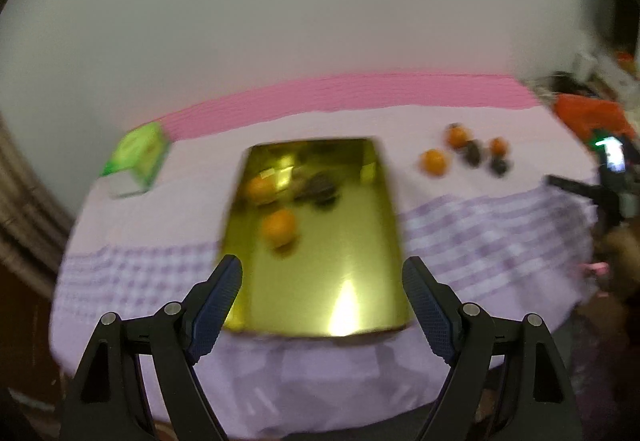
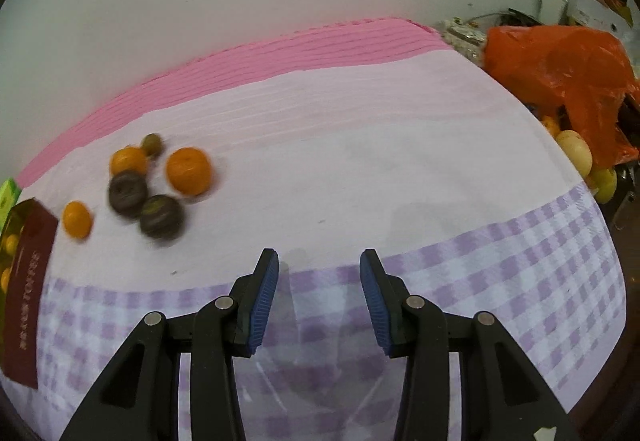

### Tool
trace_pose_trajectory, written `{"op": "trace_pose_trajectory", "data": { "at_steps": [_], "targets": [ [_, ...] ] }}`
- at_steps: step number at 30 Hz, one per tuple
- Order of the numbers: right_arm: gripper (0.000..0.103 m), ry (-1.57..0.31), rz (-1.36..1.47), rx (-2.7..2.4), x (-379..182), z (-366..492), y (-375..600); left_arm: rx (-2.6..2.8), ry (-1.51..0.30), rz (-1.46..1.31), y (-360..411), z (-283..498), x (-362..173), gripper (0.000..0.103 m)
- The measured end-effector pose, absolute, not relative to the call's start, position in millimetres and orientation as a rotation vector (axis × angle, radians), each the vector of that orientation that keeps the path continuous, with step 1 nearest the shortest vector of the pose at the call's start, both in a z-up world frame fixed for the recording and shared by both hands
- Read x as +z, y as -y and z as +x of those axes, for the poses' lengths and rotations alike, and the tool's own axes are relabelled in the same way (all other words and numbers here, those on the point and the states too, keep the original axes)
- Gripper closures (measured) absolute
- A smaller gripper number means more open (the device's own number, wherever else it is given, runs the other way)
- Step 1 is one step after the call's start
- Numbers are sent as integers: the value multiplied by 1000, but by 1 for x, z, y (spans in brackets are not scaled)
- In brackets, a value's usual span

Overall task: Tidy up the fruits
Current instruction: 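Move the left gripper to the fruit cluster and grasp an orange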

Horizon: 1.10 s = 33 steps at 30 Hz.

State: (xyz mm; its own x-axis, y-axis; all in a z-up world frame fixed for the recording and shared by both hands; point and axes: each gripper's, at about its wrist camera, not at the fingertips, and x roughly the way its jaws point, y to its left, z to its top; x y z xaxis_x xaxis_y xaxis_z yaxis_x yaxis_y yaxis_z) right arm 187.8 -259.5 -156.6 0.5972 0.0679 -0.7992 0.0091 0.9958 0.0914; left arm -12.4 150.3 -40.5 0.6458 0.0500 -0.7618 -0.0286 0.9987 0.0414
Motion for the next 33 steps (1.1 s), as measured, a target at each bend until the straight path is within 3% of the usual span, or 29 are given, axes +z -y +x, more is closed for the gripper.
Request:
{"op": "trace_pose_trajectory", "data": {
  "at_steps": [4,9,16,21,28,33],
  "targets": [
    [60,-923,113,31,-164,200,261,-145,-898,-31,-123,33,-28,21],
    [44,-905,70,53,-168,205,253,-293,-962,-60,-87,96,-34,21],
    [42,-887,135,86,-167,201,259,-341,-1088,-97,-52,179,-75,21],
    [35,-886,149,117,-165,197,256,-261,-1183,-123,-47,222,-109,27],
    [31,-881,183,142,-165,199,258,-193,-1219,-122,-51,240,-133,27],
    [30,-880,191,148,-165,200,258,-182,-1238,-112,-48,245,-146,36]
  ]
}}
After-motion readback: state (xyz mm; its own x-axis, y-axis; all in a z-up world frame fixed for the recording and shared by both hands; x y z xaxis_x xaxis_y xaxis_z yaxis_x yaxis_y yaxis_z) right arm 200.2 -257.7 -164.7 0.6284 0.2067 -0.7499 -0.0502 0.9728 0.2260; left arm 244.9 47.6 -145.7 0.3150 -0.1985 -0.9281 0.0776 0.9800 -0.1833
